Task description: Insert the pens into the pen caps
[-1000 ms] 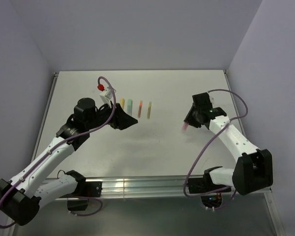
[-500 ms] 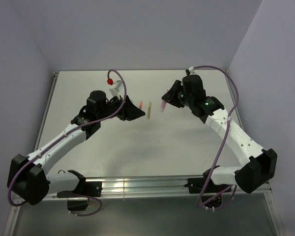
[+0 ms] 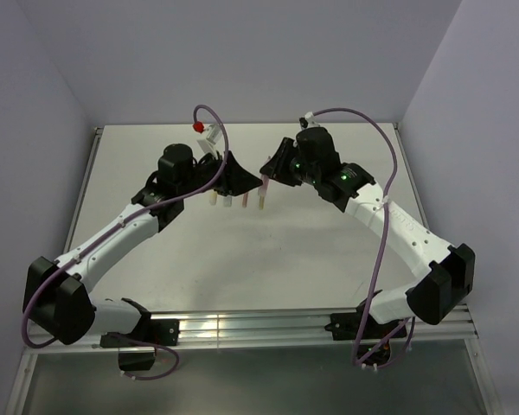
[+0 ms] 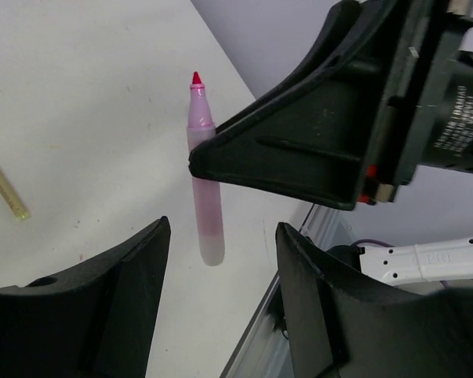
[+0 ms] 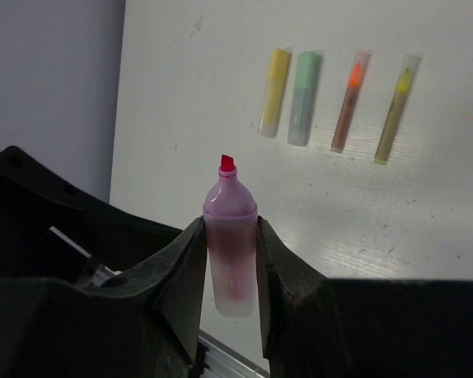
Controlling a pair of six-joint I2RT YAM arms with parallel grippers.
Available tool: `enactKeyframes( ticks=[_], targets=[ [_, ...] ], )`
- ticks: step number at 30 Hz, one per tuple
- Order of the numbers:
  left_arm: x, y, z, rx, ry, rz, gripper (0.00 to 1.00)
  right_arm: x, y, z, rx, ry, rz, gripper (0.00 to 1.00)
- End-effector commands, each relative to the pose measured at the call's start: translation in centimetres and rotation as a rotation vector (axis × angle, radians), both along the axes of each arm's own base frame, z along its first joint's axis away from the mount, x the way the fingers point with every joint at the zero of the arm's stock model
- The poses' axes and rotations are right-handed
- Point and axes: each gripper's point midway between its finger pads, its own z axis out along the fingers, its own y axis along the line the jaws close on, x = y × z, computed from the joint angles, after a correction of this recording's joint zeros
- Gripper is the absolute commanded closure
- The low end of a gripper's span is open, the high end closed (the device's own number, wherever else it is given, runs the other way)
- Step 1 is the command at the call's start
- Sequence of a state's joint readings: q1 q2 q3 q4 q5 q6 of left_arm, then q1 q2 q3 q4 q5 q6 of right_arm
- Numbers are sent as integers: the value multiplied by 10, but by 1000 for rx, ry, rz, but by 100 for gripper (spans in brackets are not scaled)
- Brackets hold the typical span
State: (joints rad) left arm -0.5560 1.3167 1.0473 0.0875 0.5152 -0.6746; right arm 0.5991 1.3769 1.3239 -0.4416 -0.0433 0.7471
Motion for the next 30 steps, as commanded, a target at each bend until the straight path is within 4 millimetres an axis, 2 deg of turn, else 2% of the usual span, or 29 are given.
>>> enactKeyframes(
  ticks=[1, 6, 14, 23, 27, 29, 30],
  targets=[
    [9, -5, 14, -12, -39, 16, 39, 6, 11, 39, 56, -87, -7, 100],
    [13, -6, 12, -12, -38, 28, 40, 4, 18, 45, 64, -96, 6, 100],
    [14, -10, 17, -28, -37, 15, 41, -1, 33, 44, 72, -89, 28, 100],
    [13, -8, 11, -26, -29, 25, 46, 0, 47, 48, 93, -89, 44, 100],
    [12, -6, 11, -23, -30, 34, 54, -5, 57, 45, 89, -81, 68, 100],
    [12, -5, 12, -21, -33, 38, 64, -5, 58, 44, 87, -79, 70, 100],
    [13, -5, 12, -16, -31, 41, 78, -5, 58, 43, 82, -79, 72, 100]
  ],
)
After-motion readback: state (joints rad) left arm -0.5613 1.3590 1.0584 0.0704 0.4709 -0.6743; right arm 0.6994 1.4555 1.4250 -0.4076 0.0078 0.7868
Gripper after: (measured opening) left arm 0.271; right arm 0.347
